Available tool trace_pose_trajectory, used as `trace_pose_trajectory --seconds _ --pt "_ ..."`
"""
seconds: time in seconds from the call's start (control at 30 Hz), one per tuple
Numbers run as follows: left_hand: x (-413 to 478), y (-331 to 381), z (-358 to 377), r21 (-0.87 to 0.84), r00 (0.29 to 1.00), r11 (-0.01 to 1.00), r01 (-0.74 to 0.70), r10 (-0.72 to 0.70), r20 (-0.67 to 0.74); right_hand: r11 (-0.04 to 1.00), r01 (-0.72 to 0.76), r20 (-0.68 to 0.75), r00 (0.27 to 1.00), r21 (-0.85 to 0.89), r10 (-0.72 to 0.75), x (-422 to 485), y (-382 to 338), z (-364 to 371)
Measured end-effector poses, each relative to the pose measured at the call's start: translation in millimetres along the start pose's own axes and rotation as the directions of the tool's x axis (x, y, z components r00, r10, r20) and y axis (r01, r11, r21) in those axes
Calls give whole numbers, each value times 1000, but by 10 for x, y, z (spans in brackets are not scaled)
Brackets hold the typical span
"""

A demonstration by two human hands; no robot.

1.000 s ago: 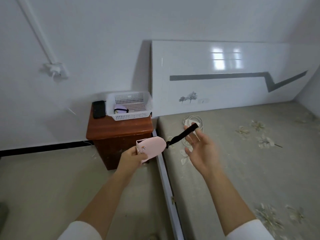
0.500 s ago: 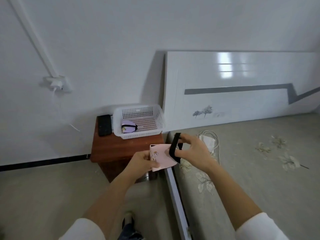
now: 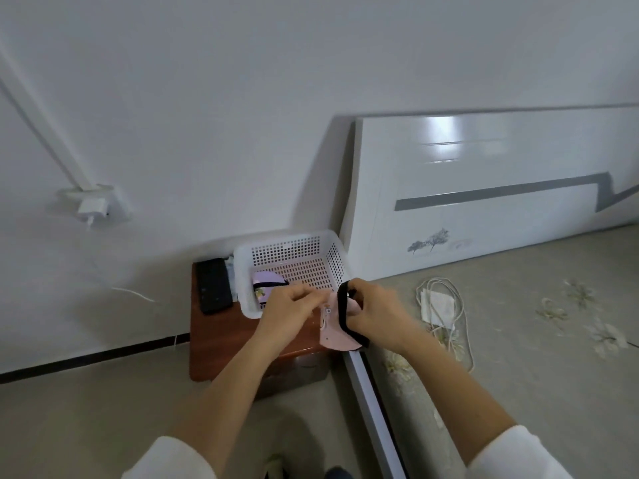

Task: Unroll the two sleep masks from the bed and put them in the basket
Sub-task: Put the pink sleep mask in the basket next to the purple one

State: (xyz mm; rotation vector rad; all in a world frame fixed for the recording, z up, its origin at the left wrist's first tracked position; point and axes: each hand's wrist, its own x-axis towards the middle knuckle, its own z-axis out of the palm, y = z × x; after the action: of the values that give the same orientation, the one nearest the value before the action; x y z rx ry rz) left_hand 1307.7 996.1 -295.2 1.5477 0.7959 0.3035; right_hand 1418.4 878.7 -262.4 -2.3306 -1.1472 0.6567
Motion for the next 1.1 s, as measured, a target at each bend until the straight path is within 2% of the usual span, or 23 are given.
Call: trace_pose_trajectory --seconds 0.1,0.17,0.23,0.33,0.43,0.53,0.6,0.67,0.8,0.9,0.97,1.1 --pt "93 31 21 86 992 996 20 -30 121 999 13 25 1000 -30 -12 165 -4 74" --pt "183 12 32 36 990 997 70 -73 118 1000 -2 47 999 -15 2 277 58 129" --pt "279 -36 48 -34 989 990 134 -131 73 999 -28 55 998 24 27 377 145 158" --pt "459 -121 46 -169 963 951 260 -269 -33 981 -83 61 995 176 74 536 298 118" --pt "672 -189 65 -354 909 865 357 -409 -83 957 -76 66 996 278 60 726 440 25" --pt "907 -215 137 -546 839 760 352 -515 -177 924 -82 71 996 374 60 932 579 -46" --pt "1039 -229 208 -552 830 764 336 -517 -210 897 -79 52 997 434 63 1079 665 -88" --pt "1143 -226 285 -484 851 803 347 -487 -198 879 -83 52 996 469 67 1233 761 -129" --pt "1317 -180 368 -458 883 812 361 -456 -112 819 -164 131 985 550 110 1502 903 -164" --pt "1458 -249 380 -416 883 831 368 -453 -124 764 -230 163 973 603 164 1661 978 -125" --pt "1552 -324 382 -460 865 812 358 -474 -165 735 -298 231 953 609 195 1757 1021 -77" --pt "1706 -443 409 -625 809 713 316 -547 -215 667 -497 425 859 555 287 1917 1109 45"
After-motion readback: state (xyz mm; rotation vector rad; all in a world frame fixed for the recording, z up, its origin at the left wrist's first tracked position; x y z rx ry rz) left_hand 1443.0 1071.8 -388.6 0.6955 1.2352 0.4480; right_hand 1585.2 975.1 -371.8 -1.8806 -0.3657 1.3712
